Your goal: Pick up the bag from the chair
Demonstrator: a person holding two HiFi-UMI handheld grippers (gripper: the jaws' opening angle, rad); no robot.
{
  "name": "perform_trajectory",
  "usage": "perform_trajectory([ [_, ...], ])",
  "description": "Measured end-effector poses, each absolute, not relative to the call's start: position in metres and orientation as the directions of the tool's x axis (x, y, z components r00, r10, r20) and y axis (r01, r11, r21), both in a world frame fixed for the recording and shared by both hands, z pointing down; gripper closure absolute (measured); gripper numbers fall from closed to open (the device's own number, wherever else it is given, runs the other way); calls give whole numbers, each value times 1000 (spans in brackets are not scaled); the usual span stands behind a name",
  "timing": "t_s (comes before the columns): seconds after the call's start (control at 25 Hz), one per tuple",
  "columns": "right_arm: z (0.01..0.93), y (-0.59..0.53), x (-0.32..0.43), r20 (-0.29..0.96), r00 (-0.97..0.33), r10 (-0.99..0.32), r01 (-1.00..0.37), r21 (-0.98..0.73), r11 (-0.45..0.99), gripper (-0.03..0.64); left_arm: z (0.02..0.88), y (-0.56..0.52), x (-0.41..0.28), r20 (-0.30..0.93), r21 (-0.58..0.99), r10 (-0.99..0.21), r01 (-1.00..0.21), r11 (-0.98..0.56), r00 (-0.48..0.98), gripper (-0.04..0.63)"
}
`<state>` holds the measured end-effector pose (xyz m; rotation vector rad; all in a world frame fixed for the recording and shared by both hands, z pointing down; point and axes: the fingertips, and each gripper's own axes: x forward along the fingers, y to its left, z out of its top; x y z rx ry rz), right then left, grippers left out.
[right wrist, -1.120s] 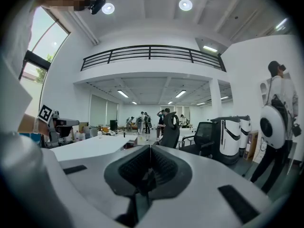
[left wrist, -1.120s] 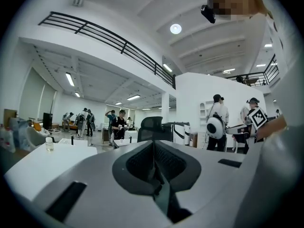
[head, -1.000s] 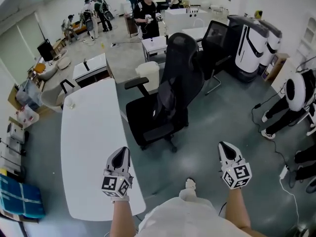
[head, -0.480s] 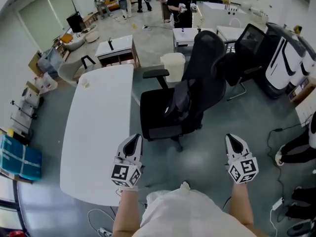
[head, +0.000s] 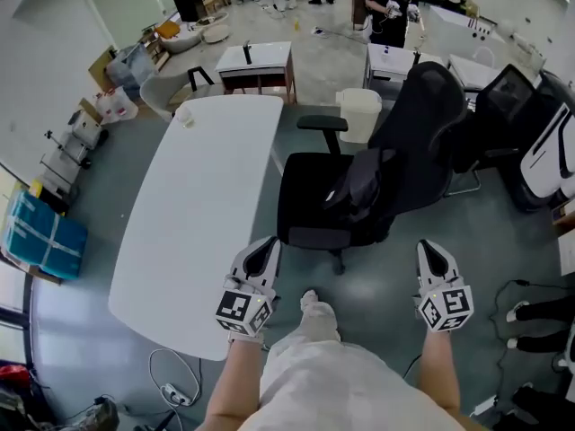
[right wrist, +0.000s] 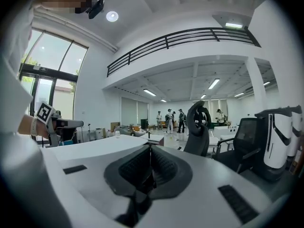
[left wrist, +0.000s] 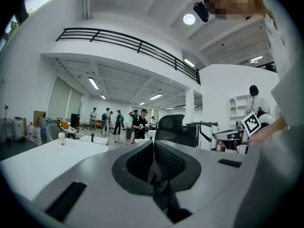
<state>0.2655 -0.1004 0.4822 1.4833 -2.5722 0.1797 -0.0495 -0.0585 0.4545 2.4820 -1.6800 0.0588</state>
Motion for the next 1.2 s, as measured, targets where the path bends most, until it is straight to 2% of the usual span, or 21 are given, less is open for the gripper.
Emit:
perform_trajectory([
  [0.52,473,-207,233,195,-501,-843,-862,-27,506,597,443,-172,-90,100,74,-939,-944,-323,329,568],
  [1.2,481,-283,196,207,-460,-864,-885,-23,466,597,445,-257,-121,90,74,-923,-926,-369,375,568],
])
